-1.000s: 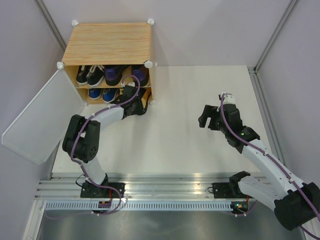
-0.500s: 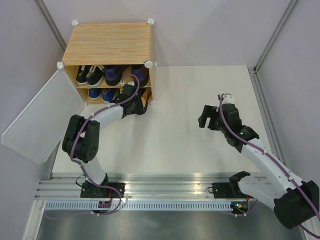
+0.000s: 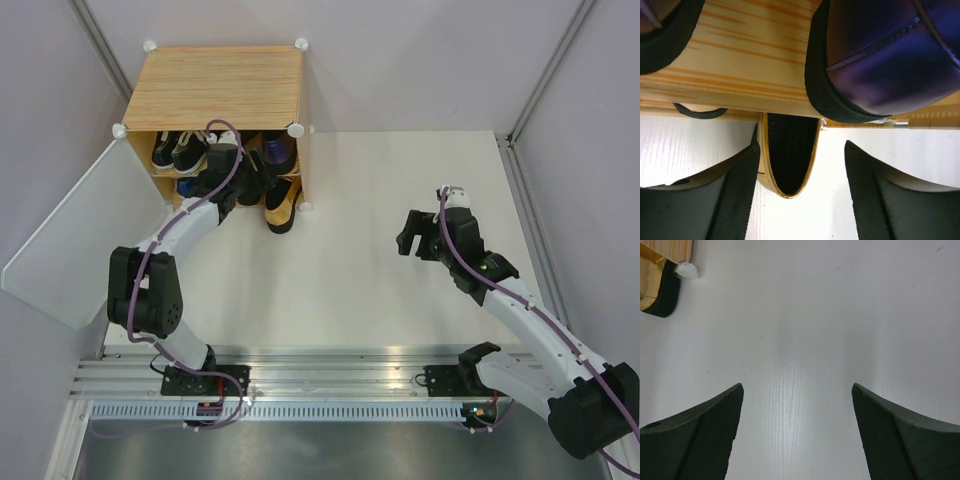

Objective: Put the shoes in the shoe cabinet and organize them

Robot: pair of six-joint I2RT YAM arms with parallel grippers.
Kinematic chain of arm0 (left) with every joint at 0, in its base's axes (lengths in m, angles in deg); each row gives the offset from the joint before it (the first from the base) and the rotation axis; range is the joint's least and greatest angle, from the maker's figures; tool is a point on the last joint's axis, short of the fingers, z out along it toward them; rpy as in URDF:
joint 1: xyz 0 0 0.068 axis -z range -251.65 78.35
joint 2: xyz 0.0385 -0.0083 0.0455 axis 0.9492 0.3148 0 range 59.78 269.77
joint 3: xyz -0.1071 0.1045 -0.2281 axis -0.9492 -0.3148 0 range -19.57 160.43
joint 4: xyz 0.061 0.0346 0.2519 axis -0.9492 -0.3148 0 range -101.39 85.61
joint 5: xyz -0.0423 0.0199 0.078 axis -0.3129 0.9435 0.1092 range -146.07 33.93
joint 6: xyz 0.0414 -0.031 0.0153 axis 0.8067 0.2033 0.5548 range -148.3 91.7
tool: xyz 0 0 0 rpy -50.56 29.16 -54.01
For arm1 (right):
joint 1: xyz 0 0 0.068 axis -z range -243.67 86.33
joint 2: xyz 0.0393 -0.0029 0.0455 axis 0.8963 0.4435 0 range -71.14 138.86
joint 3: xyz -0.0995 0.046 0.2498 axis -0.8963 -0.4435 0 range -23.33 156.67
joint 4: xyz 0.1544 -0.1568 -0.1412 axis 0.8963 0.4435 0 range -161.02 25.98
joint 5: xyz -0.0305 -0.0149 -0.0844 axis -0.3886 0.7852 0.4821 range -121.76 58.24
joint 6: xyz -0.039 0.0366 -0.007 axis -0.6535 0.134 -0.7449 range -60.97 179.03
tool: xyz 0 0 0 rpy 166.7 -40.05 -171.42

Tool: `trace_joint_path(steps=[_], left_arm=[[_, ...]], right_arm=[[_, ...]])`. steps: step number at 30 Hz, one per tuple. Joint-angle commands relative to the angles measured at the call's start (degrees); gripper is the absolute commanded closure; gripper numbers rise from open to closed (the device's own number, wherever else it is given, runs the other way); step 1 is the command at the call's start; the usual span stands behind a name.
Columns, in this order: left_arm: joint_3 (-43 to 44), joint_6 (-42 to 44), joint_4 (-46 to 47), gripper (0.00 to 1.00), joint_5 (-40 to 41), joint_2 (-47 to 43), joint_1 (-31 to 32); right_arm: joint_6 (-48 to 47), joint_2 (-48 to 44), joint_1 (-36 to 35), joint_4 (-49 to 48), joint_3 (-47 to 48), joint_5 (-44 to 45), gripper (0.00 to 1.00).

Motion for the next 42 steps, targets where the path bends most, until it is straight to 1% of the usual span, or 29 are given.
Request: trace_joint_path(steps=[1,4,12,15,19,22,26,32,37,42], left_arm=[[2.1,1.6,7.0,0.26,-4.1,-3.5,0.0],[0.5,2.7,6.9,0.22,-3.9,-2.4,0.0],[-3.5,5.0,7.0,0.20,-1.9,-1.5,1.5],[-6.4,5.4,7.7,0.25,-0.9,-1.9,3.1],[-10.5,5.3,7.7,0.29,5.0,-1.7,5.4],[-13.0,3.3,7.6,0.32,9.0,-1.8,5.5],[-14.1,3.0,7.7,0.33,11.0,-1.9,5.5],[-14.9,1.6,7.3,0.34,11.6,-3.8,5.6],[-15.7,2.6,8.4,0.33,8.9,-6.8,5.6],[-15.9,2.8,8.3,0.32,8.3,-9.0,6.0]], right_arm=[[-0.5,-1.1,0.1,-2.2,0.5,-0.4,0.08],[-0.4,-1.2,0.1,-2.3,0.5,-0.6,0.08],[-0.6,-1.2,0.1,-2.2,0.4,-0.5,0.08],[-0.5,-1.0,0.1,-2.3,0.4,-0.6,0.08],[-0.4,-0.9,0.1,-2.3,0.4,-0.6,0.08],[-0.4,-0.6,0.1,-2.3,0.4,-0.9,0.08],[-0.4,-0.2,0.1,-2.4,0.4,-1.0,0.08],[-0.4,0.3,0.1,-2.4,0.4,-0.9,0.09],[-0.4,0.8,0.1,-2.5,0.4,-1.2,0.09],[-0.5,0.7,0.1,-2.4,0.4,-1.0,0.09]])
